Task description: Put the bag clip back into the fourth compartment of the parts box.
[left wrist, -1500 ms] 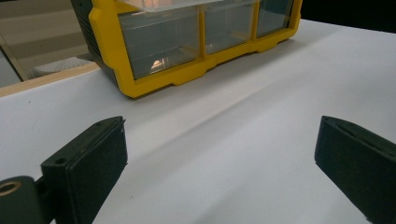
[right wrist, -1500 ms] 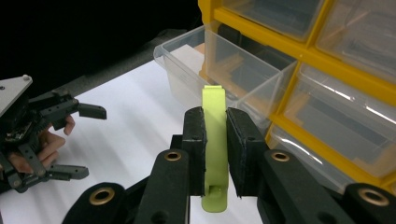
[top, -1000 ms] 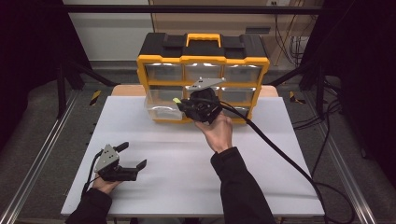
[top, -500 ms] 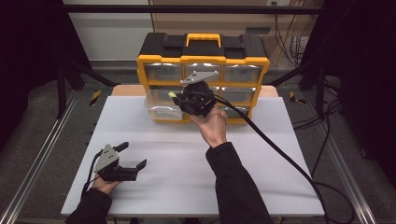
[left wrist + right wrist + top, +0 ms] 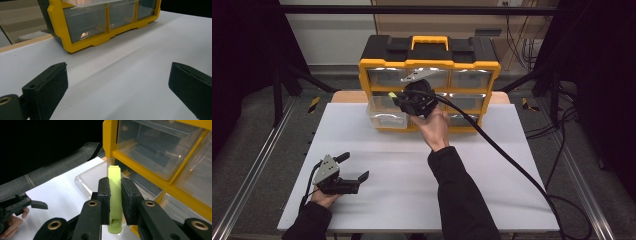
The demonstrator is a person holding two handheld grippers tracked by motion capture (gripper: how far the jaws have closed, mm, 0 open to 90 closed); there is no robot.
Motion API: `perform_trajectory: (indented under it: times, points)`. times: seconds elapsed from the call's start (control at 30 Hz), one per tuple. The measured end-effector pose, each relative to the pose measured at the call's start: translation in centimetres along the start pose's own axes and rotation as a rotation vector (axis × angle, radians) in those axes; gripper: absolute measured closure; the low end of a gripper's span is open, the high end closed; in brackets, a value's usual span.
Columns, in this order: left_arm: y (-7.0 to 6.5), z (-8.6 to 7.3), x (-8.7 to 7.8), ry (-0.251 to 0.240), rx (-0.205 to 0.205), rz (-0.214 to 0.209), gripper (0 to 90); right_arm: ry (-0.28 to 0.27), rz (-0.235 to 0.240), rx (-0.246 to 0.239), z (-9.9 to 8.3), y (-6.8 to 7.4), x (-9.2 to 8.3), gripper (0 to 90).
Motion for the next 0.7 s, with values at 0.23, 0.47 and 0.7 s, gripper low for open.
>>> perform_trajectory:
  times: [0.23,0.47,0.7]
  points:
    - [0.0,0.0,0.0,0.003,0.001,0.0,2.2,0.0,-0.005,0.004,0.2,-0.4,0.7,78.4]
    - [0.0,0.0,0.0,0.001,0.001,0.001,2.2,0.009,-0.015,0.009,0.2,-0.7,1.6,78.4]
    - [0.0,0.0,-0.1,0.001,0.001,0.001,2.2,0.017,-0.02,0.019,0.1,-1.1,2.4,78.4]
Point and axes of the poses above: each handheld gripper's, and its own axes: x roughly forward along the jaws, z roughly out of its top, y roughly to its left, the point moved 6 cm from there along x, roughly forward along the jaws, and after that the axes turned 5 degrees about x, right-handed, at the moved point
